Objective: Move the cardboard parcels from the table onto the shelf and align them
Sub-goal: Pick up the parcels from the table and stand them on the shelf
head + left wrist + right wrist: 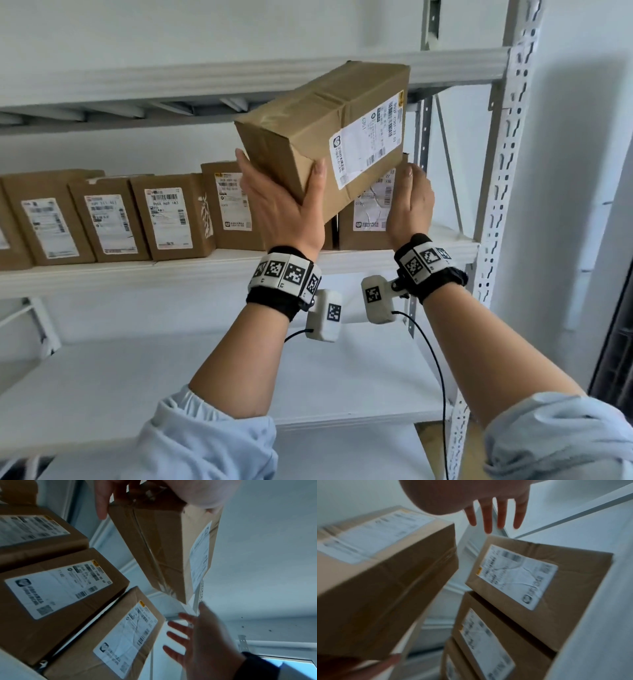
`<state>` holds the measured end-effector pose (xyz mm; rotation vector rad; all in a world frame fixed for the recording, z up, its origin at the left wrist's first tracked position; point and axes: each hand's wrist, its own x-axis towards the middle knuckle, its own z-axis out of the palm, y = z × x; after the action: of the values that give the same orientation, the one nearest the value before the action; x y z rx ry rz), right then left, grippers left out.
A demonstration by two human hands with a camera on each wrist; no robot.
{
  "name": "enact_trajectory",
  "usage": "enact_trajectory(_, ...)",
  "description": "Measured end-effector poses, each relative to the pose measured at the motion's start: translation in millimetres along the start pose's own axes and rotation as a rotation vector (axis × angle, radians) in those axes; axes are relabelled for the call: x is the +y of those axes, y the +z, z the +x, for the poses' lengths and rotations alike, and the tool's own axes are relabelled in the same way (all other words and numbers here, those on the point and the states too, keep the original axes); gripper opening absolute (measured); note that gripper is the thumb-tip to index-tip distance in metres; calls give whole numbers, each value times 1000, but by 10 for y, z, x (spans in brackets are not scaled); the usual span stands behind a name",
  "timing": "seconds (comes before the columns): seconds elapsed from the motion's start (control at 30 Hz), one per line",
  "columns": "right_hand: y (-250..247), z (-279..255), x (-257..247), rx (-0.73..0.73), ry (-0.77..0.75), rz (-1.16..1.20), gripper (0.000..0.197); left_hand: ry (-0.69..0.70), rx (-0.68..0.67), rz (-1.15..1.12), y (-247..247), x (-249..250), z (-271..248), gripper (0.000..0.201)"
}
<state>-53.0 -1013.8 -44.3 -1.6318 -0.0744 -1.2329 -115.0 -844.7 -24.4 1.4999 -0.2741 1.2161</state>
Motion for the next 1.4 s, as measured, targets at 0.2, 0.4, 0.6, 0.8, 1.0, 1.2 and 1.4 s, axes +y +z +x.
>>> enact_trajectory(0.2,-524,94,-301,19,88,377,59,163,-44,-125,393,260,-238,97)
enact_trajectory(0.4,-1184,371,-145,210,27,440,54,218,-272,-133,860,250,-498,86)
enact_trajectory(0.6,-1612,487,100,232,-32,115,47,128,-505,-25,1444,201,-798,82)
enact_trajectory(0.8,-1614,549,483,187,-86,11,48,107,-625,237,1714,131,-922,78)
enact_trajectory(1.0,-1312,561,915,11,-42,-18,72,108,-638,368,1816,27,-878,81)
enact_trajectory(1.2,-1108,538,1192,-145,18,-162,84,80,-685,434,1847,-145,-799,83)
enact_trajectory(1.4,-965,575,1281,-120,21,-220,82,106,-695,421,1885,-216,-740,83)
